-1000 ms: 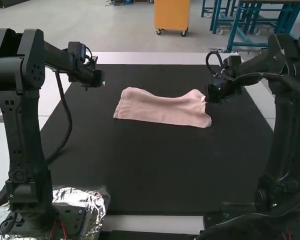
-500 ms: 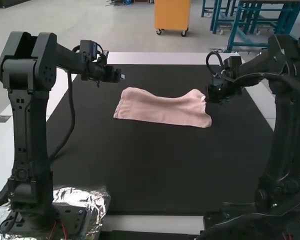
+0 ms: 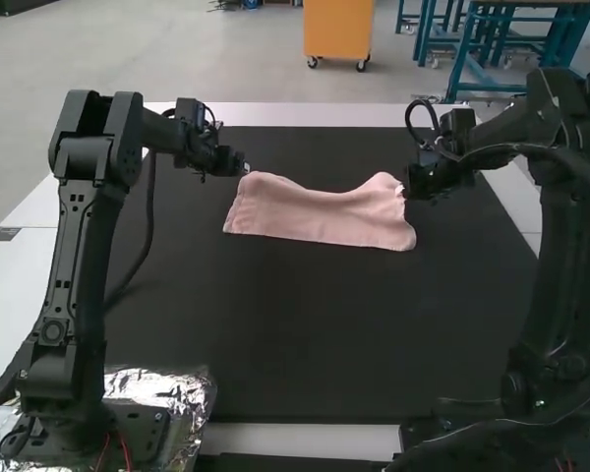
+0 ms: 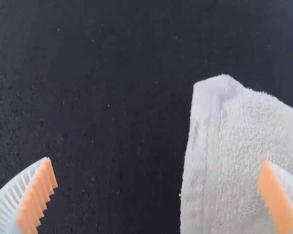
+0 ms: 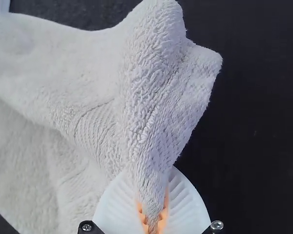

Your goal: Fold the towel.

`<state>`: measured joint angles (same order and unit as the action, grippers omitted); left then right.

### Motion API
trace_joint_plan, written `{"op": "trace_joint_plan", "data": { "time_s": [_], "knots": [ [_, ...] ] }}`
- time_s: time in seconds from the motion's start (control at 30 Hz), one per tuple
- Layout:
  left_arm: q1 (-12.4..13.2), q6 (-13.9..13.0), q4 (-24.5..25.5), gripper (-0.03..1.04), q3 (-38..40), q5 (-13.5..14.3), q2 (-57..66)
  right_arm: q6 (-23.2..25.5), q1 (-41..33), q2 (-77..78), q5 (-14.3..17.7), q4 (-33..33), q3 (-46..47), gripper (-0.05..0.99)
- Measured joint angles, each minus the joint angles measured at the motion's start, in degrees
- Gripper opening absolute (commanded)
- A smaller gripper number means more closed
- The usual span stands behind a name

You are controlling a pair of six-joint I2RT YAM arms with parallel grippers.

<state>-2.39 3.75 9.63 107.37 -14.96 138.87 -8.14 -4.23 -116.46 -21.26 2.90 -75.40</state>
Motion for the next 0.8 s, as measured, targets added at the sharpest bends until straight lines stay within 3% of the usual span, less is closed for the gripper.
{"op": "trace_joint_plan", "data": {
  "time_s": [0.23, 0.4, 0.43, 0.47, 0.57, 0.8],
  "knots": [
    [-1.2, 0.2, 5.5, 0.97, 6.3, 0.1, 4.0, 0.1, 0.0, 0.0, 0.0, -1.2, 0.0, -0.02],
    [-2.1, 0.2, 6.4, 0.93, 8.0, 0.2, 6.5, 0.3, 0.0, 0.0, 0.0, -1.5, 0.0, -0.02],
    [-2.2, 0.4, 6.5, 0.84, 8.3, 0.2, 6.9, 0.3, 0.0, 0.0, 0.0, -1.5, 0.0, -0.02],
    [-2.3, 0.6, 6.8, 0.67, 8.6, 0.1, 7.2, 0.4, 0.0, 0.0, 0.0, -1.5, 0.0, -0.02],
    [-2.4, 1.0, 7.8, 0.01, 9.5, -0.3, 8.1, 0.5, 0.0, 0.0, 0.0, -1.6, 0.0, -0.02],
    [-2.4, 2.0, 9.1, 0.02, 11.0, -3.3, 8.3, 0.6, 0.0, 0.0, 0.0, -1.6, 0.0, -0.02]
  ]
}}
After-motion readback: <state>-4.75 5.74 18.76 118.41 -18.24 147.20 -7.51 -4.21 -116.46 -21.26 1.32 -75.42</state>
